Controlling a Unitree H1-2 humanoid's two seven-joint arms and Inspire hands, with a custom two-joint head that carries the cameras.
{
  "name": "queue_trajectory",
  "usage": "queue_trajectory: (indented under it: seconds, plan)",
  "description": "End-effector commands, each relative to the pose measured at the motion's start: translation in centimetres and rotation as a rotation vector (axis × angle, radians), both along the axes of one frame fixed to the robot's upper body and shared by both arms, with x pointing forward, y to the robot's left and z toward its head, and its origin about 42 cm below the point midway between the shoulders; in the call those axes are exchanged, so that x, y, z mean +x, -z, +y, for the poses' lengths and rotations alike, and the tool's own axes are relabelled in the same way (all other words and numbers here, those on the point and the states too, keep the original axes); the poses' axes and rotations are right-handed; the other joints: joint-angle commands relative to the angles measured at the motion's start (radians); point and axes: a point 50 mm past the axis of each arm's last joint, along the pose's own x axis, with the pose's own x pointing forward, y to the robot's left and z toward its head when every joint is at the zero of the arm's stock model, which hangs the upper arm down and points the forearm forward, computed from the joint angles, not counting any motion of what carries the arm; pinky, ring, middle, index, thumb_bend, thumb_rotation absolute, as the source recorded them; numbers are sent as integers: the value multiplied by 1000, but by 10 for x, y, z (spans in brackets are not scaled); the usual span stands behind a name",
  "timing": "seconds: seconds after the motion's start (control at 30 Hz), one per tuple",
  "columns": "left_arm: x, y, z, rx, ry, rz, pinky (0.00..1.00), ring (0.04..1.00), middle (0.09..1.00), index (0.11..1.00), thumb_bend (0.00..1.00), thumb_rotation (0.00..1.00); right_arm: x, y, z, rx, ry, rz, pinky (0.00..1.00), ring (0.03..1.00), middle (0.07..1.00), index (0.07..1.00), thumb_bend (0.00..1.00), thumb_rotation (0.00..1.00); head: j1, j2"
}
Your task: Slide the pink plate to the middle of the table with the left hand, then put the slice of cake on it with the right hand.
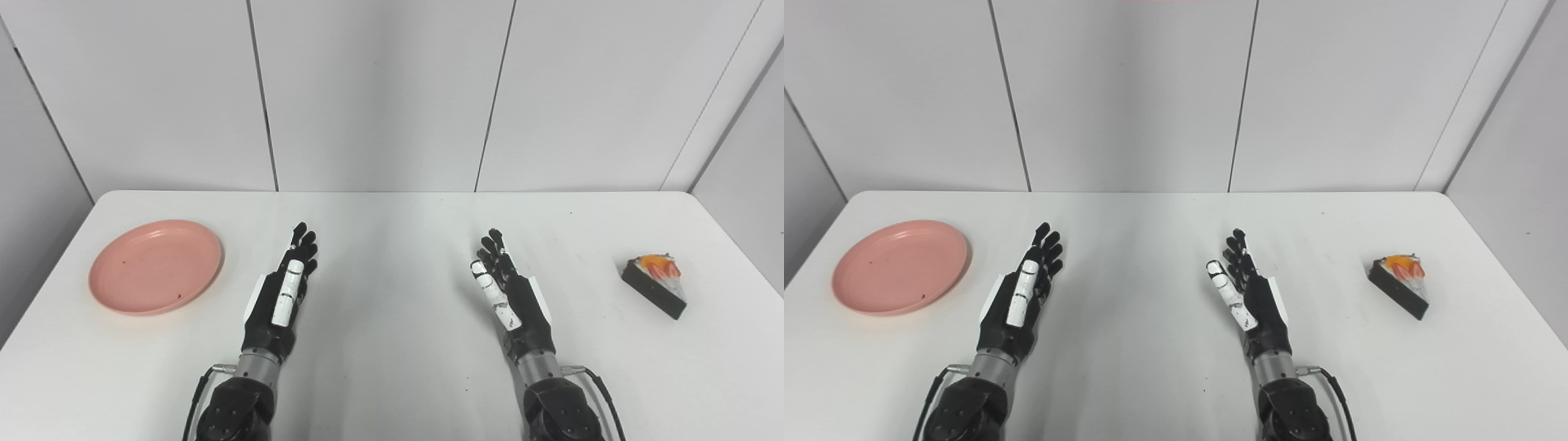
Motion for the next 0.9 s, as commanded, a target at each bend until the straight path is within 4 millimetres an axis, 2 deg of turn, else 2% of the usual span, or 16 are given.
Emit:
queue_trajectory:
  seconds: [0.0,0.33,0.87]
  plan:
    - [-15,24,8,8,-17,66,1000,1000,1000,1000,570,953,-1,0,3,15,-1,-8,990,952,970,1000,568,734,0,1]
    - [-14,25,8,22,-11,60,1000,1000,1000,1000,576,965,-1,-1,3,13,-2,-12,990,955,972,1000,556,740,1,1]
    - [-14,24,8,11,-10,69,1000,1000,1000,1000,571,958,-1,-1,2,3,-7,-6,992,957,976,1000,589,751,0,0]
